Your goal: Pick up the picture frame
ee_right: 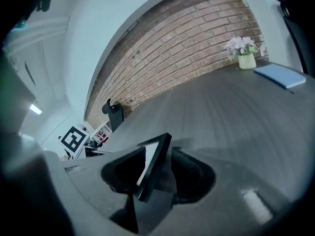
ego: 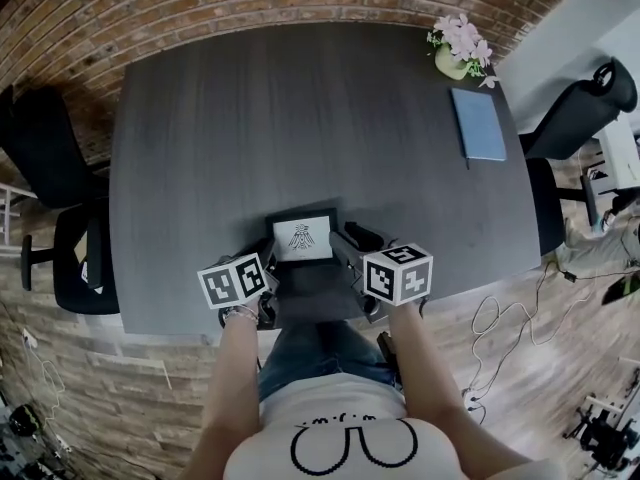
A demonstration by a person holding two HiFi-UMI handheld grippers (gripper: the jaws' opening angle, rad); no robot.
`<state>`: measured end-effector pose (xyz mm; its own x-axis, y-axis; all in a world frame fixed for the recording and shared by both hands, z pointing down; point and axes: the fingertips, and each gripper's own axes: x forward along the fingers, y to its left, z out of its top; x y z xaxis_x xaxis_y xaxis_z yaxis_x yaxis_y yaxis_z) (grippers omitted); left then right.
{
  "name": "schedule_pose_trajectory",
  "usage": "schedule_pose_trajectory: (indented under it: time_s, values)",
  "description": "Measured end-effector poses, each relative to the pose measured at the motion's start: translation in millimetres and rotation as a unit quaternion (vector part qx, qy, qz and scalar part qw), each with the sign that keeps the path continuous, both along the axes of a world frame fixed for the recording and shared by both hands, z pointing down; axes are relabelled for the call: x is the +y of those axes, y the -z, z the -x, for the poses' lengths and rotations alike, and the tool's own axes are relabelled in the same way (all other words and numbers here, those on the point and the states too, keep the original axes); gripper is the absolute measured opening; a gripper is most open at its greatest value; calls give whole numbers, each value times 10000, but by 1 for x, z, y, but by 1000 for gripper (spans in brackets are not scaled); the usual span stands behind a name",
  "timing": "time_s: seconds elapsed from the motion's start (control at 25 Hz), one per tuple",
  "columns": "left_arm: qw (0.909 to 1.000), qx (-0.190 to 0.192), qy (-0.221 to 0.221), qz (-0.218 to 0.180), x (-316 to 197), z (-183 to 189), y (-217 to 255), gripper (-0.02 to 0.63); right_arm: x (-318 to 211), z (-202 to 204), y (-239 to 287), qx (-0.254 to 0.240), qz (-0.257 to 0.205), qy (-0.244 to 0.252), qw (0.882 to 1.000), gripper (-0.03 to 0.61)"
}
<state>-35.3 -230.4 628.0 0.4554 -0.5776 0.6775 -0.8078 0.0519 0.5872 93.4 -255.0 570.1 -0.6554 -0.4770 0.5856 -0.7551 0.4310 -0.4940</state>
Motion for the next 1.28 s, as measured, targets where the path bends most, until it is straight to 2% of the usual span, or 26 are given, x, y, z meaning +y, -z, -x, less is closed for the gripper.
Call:
schedule_pose_trajectory:
  time_s: [0.12,0.4,0.52,0.64,0.76,0.92,1.16,1.28]
  values:
    - [10000,50,-8,15,0,-4,0,66,3,2,-6,-163,321,6,9994,199]
    - [10000,50,-11,30,0,-3,0,66,5,12,-23,-1002,1134,-411,9876,202]
    - [10000,45,-21,25,-1,-4,0,66,5,19,-29,-1328,1395,-552,9797,190]
    - [10000,39,-18,27,0,-2,-1,67,5,26,-30,-1546,1567,-639,9734,140]
    - [10000,56,-9,31,1,-1,-1,67,6,28,-30,-1708,1710,-652,9682,83]
    - [10000,77,-2,26,-1,0,0,66,8,32,-25,-2070,1938,-549,9574,60]
    - [9999,128,-32,74,0,0,0,67,12,36,-19,-1987,1969,-394,9593,51]
    - [9999,19,-102,71,0,0,3,67,12,37,-14,-1996,1934,-379,9599,49]
